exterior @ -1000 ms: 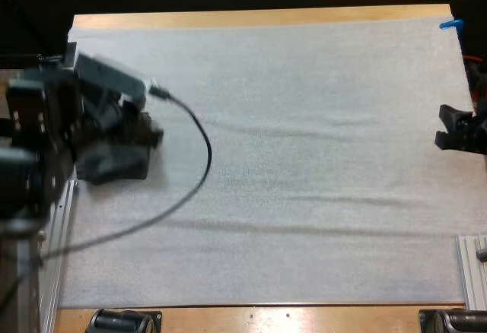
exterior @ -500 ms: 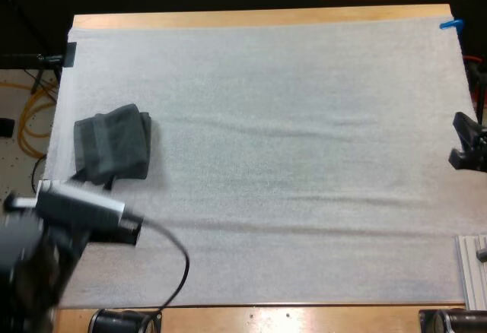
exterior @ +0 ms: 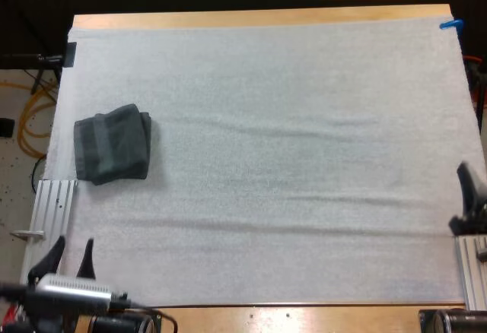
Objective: Pick towel from pile fold and stack
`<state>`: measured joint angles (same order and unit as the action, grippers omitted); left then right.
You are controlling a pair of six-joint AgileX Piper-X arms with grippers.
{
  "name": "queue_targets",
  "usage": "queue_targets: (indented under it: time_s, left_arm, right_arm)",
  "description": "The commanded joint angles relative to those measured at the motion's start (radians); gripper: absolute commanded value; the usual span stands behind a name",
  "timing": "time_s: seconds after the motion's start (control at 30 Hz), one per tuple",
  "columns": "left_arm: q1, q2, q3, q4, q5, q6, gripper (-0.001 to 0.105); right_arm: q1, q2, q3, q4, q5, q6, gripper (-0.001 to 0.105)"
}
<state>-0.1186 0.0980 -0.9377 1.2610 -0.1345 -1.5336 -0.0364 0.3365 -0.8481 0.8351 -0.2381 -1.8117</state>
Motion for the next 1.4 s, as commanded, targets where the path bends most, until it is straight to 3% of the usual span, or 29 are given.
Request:
queue_targets:
  time_s: [0.0, 0.3, 0.5, 0.67, 0.77, 0.97, 1.03, 1.17, 1.37]
  left_arm:
    - [-0.006, -0.031, 0.009, 0.035, -0.022, -0.013, 0.035]
    - [-0.006, -0.207, 0.093, 0.203, -0.027, -0.144, 0.035]
    - [0.003, -0.253, 0.125, 0.307, -0.028, -0.17, 0.035]
    - [0.002, -0.254, 0.125, 0.243, -0.027, -0.164, 0.035]
    - [0.002, -0.253, 0.129, 0.19, -0.027, -0.151, 0.035]
    - [0.002, -0.253, 0.13, 0.118, -0.027, -0.151, 0.035]
    - [0.002, -0.253, 0.13, 0.084, -0.027, -0.151, 0.035]
    - [0.002, -0.253, 0.144, -0.012, -0.016, -0.151, 0.035]
    - [0.002, -0.252, 0.234, -0.209, 0.076, -0.151, 0.035]
  right_arm:
    - [0.001, -0.046, 0.032, -0.017, -0.005, 0.018, 0.057]
    - [0.001, -0.284, 0.233, -0.036, 0.044, 0.172, 0.057]
    - [0.001, -0.369, 0.259, -0.037, 0.101, 0.185, 0.057]
    - [0.001, -0.385, 0.259, -0.037, 0.105, 0.165, 0.057]
    - [0.001, -0.385, 0.259, -0.021, 0.1, 0.096, 0.057]
    - [0.001, -0.389, 0.257, 0.103, 0.1, 0.068, 0.057]
    - [0.001, -0.389, 0.257, 0.13, 0.099, 0.018, 0.057]
    - [0.001, -0.389, 0.257, 0.052, 0.099, -0.023, 0.057]
    - [0.001, -0.389, 0.257, -0.101, 0.092, -0.025, 0.057]
